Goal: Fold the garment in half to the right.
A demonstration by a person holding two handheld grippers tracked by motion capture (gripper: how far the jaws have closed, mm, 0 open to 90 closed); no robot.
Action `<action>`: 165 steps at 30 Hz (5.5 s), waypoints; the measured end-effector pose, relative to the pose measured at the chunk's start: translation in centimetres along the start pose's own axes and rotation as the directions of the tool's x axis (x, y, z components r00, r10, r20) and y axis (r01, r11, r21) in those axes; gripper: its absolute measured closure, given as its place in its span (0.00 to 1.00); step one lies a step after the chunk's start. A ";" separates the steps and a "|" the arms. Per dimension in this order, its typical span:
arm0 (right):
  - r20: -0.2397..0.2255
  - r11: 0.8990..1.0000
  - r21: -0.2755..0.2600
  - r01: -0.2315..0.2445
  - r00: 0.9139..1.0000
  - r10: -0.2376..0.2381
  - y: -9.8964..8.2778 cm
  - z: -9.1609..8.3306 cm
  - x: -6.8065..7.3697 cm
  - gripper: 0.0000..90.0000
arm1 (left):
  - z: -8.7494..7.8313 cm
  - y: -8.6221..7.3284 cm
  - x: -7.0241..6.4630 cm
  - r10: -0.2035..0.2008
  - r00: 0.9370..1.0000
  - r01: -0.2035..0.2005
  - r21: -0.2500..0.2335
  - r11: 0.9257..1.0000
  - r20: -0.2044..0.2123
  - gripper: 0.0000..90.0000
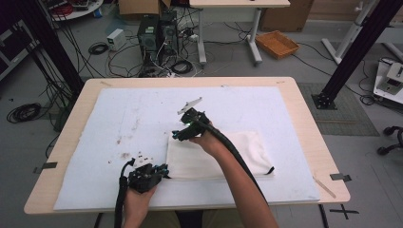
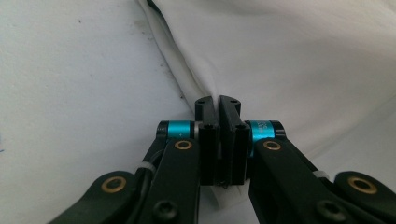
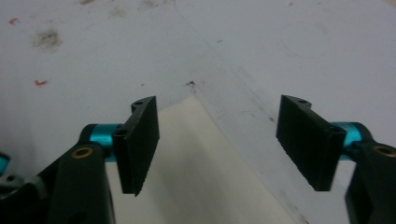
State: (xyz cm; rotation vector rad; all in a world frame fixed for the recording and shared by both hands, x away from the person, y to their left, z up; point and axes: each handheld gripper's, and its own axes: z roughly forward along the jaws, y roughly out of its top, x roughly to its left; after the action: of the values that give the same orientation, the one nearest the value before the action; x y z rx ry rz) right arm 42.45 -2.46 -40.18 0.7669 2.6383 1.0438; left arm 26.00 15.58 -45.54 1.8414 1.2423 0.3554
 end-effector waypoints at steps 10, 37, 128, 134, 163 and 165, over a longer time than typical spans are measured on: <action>-0.019 0.984 0.128 0.125 0.992 -0.124 0.4 4.3 1.4 0.95 | 0.0 0.0 0.2 -0.017 1.000 0.017 0.004 1.000 0.013 0.96; 0.028 0.979 -0.204 0.017 1.000 -0.012 -2.8 -6.5 -2.4 0.99 | -0.9 6.2 -4.9 0.078 0.967 -0.041 -0.153 0.987 0.243 0.96; 0.261 0.927 -0.295 -0.234 0.913 0.313 -24.8 -22.6 -0.6 0.65 | 1.3 4.0 1.8 0.084 0.989 -0.057 -0.215 0.975 0.120 0.29; 0.136 0.960 -0.242 -0.141 0.975 0.177 -19.9 -16.8 2.7 0.71 | 1.2 3.8 1.9 0.082 0.987 -0.051 -0.212 0.976 0.138 0.29; 0.256 0.956 -0.229 -0.184 0.936 0.241 -23.8 -19.5 -2.2 0.55 | 1.1 4.0 2.5 0.077 0.988 -0.045 -0.224 0.974 0.136 0.29; 0.253 0.952 -0.237 -0.193 0.934 0.252 -21.1 -18.1 -4.6 0.56 | 1.0 4.1 2.6 0.074 0.988 -0.043 -0.224 0.974 0.134 0.29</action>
State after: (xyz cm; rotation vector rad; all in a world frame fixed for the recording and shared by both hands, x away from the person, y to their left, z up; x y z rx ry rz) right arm 31.44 -28.37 -41.40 1.0970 2.2010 1.1489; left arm 30.36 16.73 -43.55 1.6842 1.0111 0.3728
